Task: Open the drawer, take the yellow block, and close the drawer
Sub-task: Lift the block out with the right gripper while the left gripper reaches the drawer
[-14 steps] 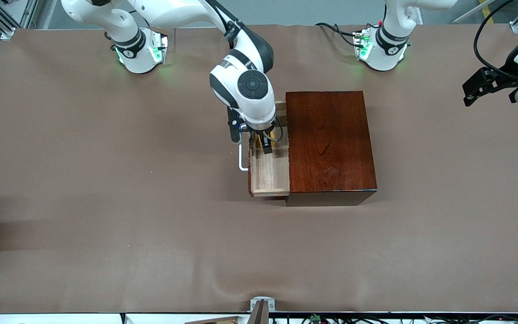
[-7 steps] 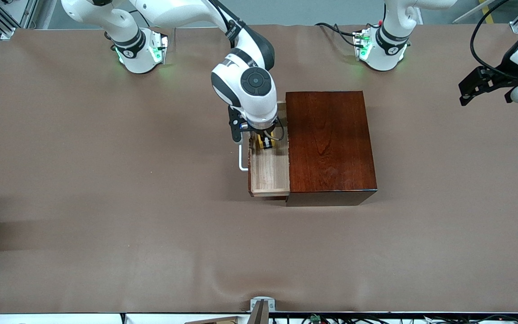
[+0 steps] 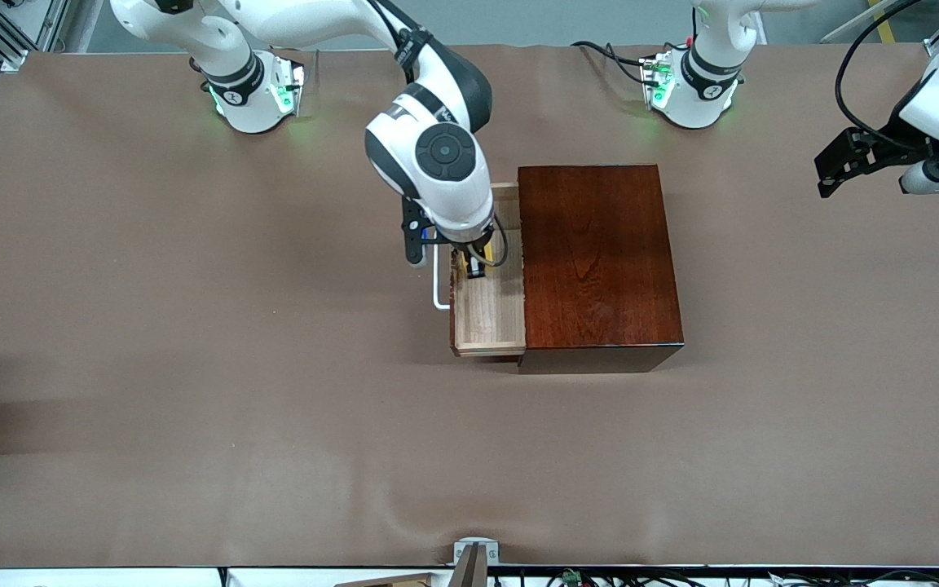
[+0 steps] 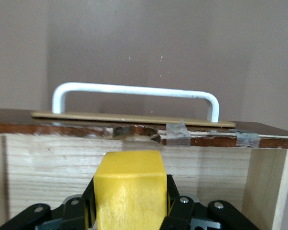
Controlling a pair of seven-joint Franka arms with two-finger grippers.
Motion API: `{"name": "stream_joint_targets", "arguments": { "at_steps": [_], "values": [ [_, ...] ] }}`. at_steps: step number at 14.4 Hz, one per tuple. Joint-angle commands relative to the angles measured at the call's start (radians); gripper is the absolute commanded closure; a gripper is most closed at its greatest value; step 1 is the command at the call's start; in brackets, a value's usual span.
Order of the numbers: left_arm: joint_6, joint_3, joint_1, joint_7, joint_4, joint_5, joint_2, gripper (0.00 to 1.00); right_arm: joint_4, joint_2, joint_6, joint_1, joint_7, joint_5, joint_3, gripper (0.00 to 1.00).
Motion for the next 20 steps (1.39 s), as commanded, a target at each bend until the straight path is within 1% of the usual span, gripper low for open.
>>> {"name": "stream_joint_targets", "arguments": {
  "at_steps": [1, 3, 5, 8, 12, 14, 17, 19, 20],
  "values": [
    [0.007, -0.019, 0.019, 0.017, 0.015, -0.026, 0.005, 0.00, 0.071, 0.007, -0.076, -0.034, 0.002, 0.014, 0.010, 0.94],
    [0.007, -0.021, 0.013, 0.017, 0.016, -0.024, 0.014, 0.00, 0.074, -0.002, -0.101, -0.055, -0.015, 0.016, 0.012, 0.96],
    [0.007, -0.031, 0.006, 0.018, 0.018, -0.024, 0.017, 0.00, 0.074, -0.026, -0.139, -0.075, -0.102, 0.018, 0.012, 1.00],
    [0.007, -0.040, -0.004, 0.018, 0.024, -0.023, 0.027, 0.00, 0.071, -0.049, -0.170, -0.126, -0.187, 0.018, 0.012, 1.00],
    [0.007, -0.050, -0.016, 0.005, 0.039, -0.021, 0.040, 0.00, 0.065, -0.068, -0.245, -0.187, -0.346, 0.022, 0.010, 1.00],
    [0.007, -0.059, -0.030, -0.006, 0.064, -0.021, 0.074, 0.00, 0.065, -0.074, -0.245, -0.230, -0.401, 0.024, 0.012, 1.00],
    [0.007, -0.089, -0.036, -0.029, 0.104, -0.021, 0.120, 0.00, 0.062, -0.076, -0.268, -0.285, -0.536, 0.022, 0.010, 1.00],
    [0.012, -0.129, -0.043, -0.107, 0.107, -0.021, 0.151, 0.00, 0.054, -0.076, -0.267, -0.333, -0.640, 0.022, 0.010, 1.00],
    [0.015, -0.146, -0.048, -0.147, 0.125, -0.021, 0.172, 0.00, 0.052, -0.076, -0.268, -0.356, -0.694, 0.022, 0.010, 1.00]
  ]
}}
